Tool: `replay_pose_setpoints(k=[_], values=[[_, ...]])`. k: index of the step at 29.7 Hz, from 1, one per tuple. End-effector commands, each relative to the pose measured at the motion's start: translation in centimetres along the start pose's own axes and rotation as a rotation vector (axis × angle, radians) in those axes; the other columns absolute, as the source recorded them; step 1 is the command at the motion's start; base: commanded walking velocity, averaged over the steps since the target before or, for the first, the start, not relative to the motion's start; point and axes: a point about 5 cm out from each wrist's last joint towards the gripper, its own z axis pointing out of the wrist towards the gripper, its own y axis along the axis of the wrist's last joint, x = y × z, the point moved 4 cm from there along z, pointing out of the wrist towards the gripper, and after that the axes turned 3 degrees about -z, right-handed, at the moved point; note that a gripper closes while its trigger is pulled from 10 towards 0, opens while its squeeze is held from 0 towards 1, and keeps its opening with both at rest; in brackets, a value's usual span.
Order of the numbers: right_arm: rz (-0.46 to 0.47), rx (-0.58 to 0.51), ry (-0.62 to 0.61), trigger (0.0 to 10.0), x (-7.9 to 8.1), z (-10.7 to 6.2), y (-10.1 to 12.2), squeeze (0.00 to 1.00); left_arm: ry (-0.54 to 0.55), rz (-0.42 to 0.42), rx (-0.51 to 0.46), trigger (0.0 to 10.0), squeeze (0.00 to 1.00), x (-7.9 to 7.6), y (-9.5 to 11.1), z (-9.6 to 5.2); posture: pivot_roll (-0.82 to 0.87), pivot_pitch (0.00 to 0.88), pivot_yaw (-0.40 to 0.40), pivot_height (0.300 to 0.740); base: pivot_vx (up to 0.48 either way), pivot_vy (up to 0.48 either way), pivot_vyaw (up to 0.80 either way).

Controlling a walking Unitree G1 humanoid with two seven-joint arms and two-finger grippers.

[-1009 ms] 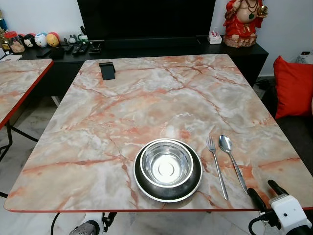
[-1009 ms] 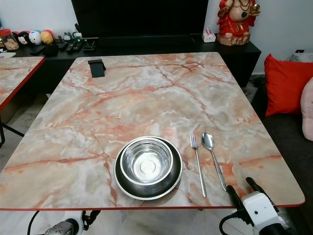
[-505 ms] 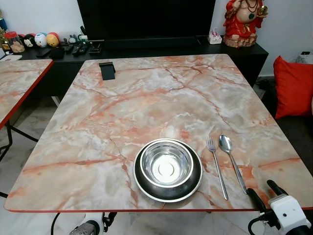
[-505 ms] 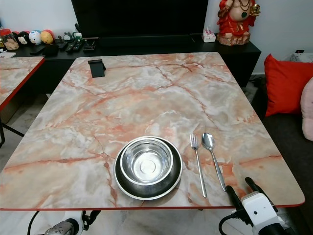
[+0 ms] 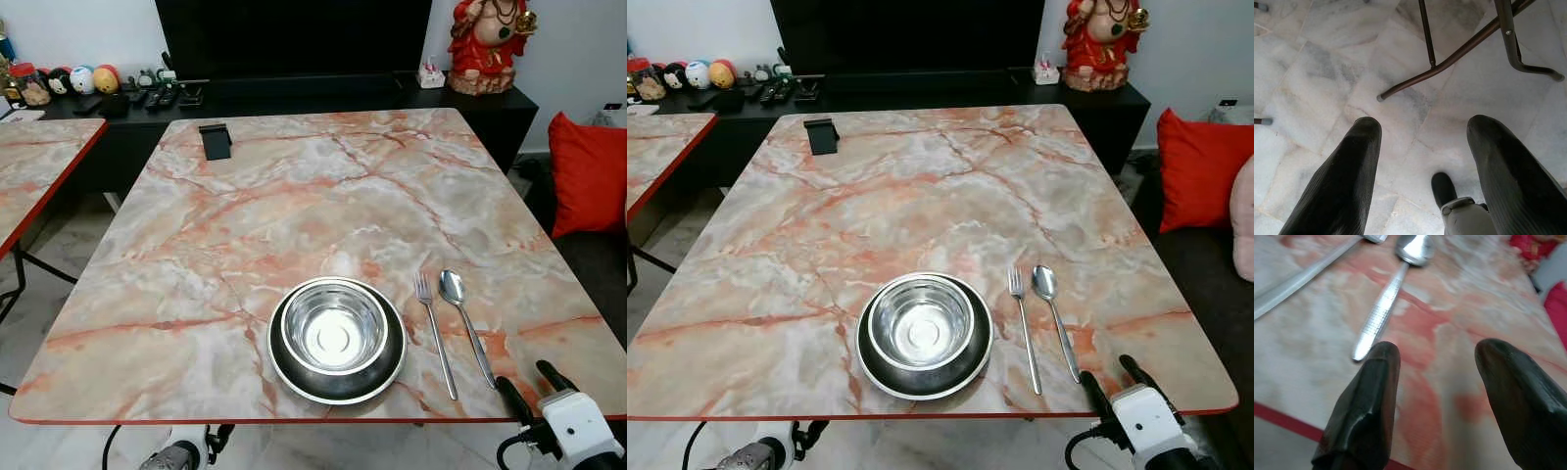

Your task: Setting the table

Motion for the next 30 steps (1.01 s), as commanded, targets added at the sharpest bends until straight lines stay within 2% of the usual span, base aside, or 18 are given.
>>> replay_pose_setpoints(k=[1, 2, 3, 4, 7, 8, 10, 15, 17, 19, 22, 25, 28, 30], values=[[-0.014, 0.023, -0.076, 10.0, -1.1, -0.2, -0.6, 0.0, -0.019, 0.024, 0.02, 10.0, 0.0, -0.3, -0.7, -0.2, -0.1, 0.0, 0.039, 0.74, 0.0, 0.0, 0.0], [-0.003, 0.031, -0.152, 10.0, -2.2, -0.3, -0.9, 0.0, -0.031, 0.037, 0.026, 10.0, 0.0, -0.5, -0.9, -0.2, -0.1, 0.0, 0.042, 0.74, 0.0, 0.0, 0.0], [-0.003, 0.031, -0.152, 10.0, -2.2, -0.3, -0.9, 0.0, -0.031, 0.037, 0.026, 10.0, 0.0, -0.5, -0.9, -0.2, -0.1, 0.0, 0.042, 0.74, 0.0, 0.0, 0.0], [0.036, 0.027, -0.247, 10.0, -3.4, -0.4, -0.9, 0.0, -0.039, 0.04, 0.029, 10.0, 0.0, -0.7, -1.0, -0.2, -0.1, 0.0, 0.044, 0.74, 0.0, 0.0, 0.0], [0.092, 0.007, -0.338, 10.0, -4.4, -0.4, -0.6, 0.0, -0.037, 0.042, 0.03, 10.0, 0.0, -0.7, -1.0, -0.2, -0.1, 0.0, 0.044, 0.74, 0.0, 0.0, 0.0], [0.161, -0.033, -0.396, 10.0, -4.7, -0.1, 0.0, 0.0, -0.037, 0.053, 0.021, 10.0, 0.0, -0.6, -0.6, -0.1, -0.1, 0.0, 0.046, 0.74, 0.0, 0.0, 0.0], [0.226, -0.077, -0.419, 10.0, -4.2, 0.6, 0.8, 0.0, -0.021, 0.046, 0.007, 10.0, 0.0, -0.3, -0.1, 0.0, -0.11, 0.0, 0.046, 0.74, 0.0, 0.0, 0.0], [0.263, -0.114, -0.428, 10.0, -3.0, 1.6, 1.8, 0.0, 0.004, -0.005, 0.02, 10.0, 0.0, -0.3, -0.6, -0.1, -0.11, 0.0, 0.04, 0.74, 0.0, 0.0, 0.0], [0.325, -0.13, -0.456, 10.0, -2.7, 1.9, 2.1, 0.0, 0.021, -0.003, 0.013, 10.0, 0.0, -0.1, -0.6, -0.1, -0.11, 0.0, 0.038, 0.74, 0.0, 0.0, 0.0], [0.35, -0.137, -0.459, 10.0, -2.6, 2.1, 2.3, 0.0, 0.039, -0.031, 0.014, 10.0, 0.0, 0.1, -0.7, -0.1, -0.11, 0.0, 0.039, 0.74, 0.0, 0.0, 0.0], [0.357, -0.155, -0.45, 10.0, -2.1, 2.8, 2.9, 0.0, 0.084, -0.13, 0.02, 10.0, 0.0, 0.9, -0.8, -0.2, -0.11, 0.0, 0.044, 0.74, 0.0, 0.0, 0.0], [0.37, -0.164, -0.455, 10.0, -2.1, 3.2, 3.1, 0.0, 0.087, -0.141, 0.024, 10.0, 0.0, 1.1, -0.8, -0.2, -0.11, 0.0, 0.045, 0.74, 0.0, 0.0, 0.0], [0.438, -0.179, -0.502, 10.0, -2.6, 3.4, 3.2, 0.0, 0.111, -0.191, 0.032, 10.0, 0.0, 1.5, -1.0, -0.3, -0.1, 0.0, 0.051, 0.74, 0.0, 0.0, 0.0], [0.44, -0.179, -0.517, 10.0, -2.9, 3.5, 3.2, 0.0, 0.12, -0.212, 0.038, 10.0, 0.0, 1.7, -1.2, -0.4, -0.1, 0.0, 0.052, 0.74, 0.0, 0.0, 0.0]])
